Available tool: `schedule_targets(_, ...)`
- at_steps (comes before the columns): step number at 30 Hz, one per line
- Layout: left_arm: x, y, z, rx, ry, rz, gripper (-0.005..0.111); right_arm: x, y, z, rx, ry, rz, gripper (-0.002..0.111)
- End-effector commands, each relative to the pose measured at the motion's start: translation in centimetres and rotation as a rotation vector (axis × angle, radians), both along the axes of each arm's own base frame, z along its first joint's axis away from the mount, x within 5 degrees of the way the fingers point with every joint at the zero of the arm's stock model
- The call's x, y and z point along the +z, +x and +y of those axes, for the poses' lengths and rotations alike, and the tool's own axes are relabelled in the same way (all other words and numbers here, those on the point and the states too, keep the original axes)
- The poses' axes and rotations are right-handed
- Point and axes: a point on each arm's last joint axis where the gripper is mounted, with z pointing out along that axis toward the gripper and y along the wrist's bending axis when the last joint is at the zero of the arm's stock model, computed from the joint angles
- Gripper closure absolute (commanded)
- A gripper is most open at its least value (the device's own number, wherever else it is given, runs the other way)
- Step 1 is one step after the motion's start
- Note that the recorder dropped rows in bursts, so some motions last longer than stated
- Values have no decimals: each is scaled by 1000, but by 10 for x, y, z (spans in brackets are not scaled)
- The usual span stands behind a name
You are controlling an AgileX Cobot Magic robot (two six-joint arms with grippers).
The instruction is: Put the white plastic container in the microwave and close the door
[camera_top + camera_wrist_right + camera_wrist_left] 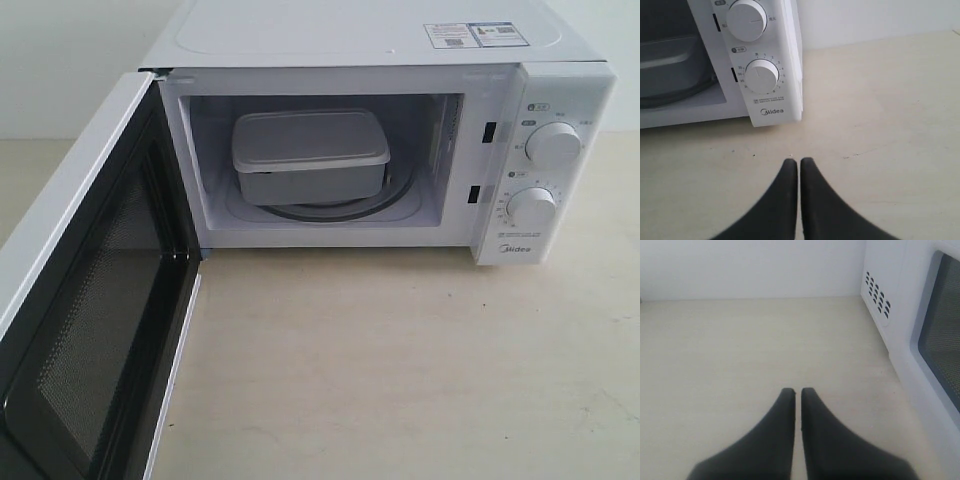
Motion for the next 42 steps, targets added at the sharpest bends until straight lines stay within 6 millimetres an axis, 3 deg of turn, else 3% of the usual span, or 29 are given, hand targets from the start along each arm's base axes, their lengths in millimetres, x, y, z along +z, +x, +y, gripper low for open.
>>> schedule_targets(1, -1, 0, 0, -1, 0, -2, 102, 1, 0, -1, -6, -8, -8, 108)
schedule_targets(33, 0, 0, 0, 9, -53, 0, 102, 1, 0, -1, -7, 1, -10, 108)
schedule_targets(42, 65, -14, -1, 22, -122, -139, 102, 1, 0, -1, -7, 1, -8, 108)
